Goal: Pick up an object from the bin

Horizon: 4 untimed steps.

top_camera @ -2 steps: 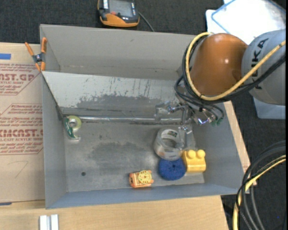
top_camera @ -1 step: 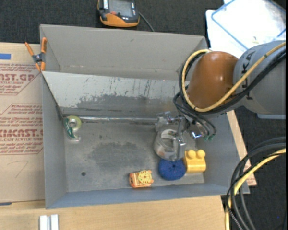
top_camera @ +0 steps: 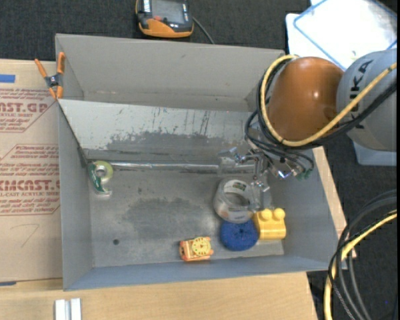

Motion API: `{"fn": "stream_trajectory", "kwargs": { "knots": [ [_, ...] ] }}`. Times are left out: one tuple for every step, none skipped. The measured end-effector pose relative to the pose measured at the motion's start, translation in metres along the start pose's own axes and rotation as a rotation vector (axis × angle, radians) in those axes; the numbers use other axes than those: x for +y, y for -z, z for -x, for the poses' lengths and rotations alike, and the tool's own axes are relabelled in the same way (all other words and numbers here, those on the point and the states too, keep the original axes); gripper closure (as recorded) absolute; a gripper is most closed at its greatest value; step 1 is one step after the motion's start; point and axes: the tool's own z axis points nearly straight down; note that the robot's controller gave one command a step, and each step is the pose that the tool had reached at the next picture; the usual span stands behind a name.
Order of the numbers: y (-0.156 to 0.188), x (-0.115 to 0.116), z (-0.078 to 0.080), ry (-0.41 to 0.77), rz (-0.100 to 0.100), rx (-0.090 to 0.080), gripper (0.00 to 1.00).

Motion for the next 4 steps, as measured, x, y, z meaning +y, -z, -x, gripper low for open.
{"fn": "stream_trajectory", "kwargs": {
  "knots": [
    [-0.024,-0.005,-0.031,-0.21,0.007,0.014,0.0],
    [-0.046,-0.022,-0.013,0.104,-0.001,-0.005,1.0],
    [-0.046,-0.022,-0.013,0.104,0.0,-0.005,1.0],
    [-0.084,-0.029,-0.007,0.287,-0.003,-0.008,1.0]
  ]
}}
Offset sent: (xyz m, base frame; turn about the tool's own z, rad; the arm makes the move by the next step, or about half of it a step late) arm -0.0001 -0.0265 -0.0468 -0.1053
